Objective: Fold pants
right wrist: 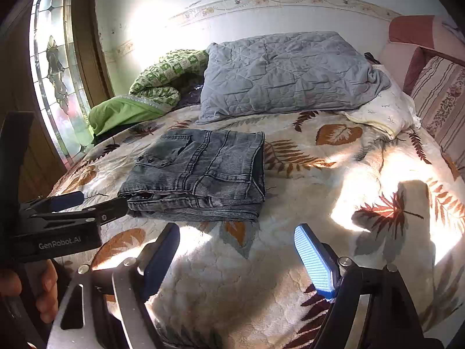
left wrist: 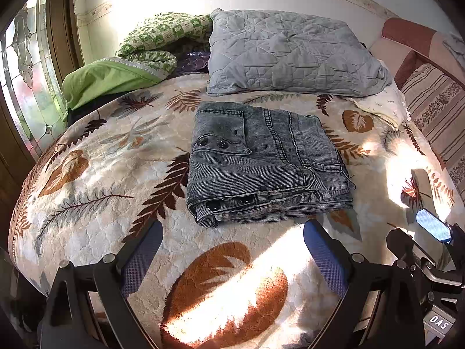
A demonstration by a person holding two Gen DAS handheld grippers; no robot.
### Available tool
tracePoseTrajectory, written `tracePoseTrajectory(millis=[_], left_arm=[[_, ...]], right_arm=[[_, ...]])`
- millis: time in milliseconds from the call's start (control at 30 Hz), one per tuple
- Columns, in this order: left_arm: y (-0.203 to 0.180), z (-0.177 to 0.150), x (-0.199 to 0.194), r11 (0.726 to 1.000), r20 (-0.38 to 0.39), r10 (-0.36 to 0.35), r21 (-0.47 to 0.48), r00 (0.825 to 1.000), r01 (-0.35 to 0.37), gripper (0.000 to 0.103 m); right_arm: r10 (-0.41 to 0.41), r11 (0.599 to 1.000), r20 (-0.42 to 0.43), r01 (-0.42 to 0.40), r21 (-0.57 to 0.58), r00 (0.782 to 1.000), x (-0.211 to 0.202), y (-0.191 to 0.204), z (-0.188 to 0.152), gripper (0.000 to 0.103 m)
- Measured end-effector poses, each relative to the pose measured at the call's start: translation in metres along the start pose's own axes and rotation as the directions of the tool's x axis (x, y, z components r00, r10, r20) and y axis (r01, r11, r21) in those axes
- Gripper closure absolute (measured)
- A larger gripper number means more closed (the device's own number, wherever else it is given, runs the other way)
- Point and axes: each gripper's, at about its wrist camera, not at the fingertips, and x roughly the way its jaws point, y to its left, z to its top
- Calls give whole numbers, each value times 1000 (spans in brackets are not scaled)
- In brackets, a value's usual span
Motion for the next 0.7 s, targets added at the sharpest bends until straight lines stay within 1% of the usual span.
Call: tracePoseTrajectory(millis=[200,400,600,700], left_arm=[[0,3,5,1000,-8,-8,-2,1000,8,6],[1,7,11,999,-19,-36,-21,999,36,6],[-2,12,11,1000,4,-24,5,1000,24,3],[-1,15,12,1000,7,-27,2,1000,27,2]], right_arm=[[0,1000,-2,0,0,1000,1,0,0,19],[1,1000,-4,-1,-9,1000,4,1,1,19],[-1,1000,-18,1,-14,1000,9,3,0,19],[-2,1000,-20,2,-18,1000,9,4,-1,19]])
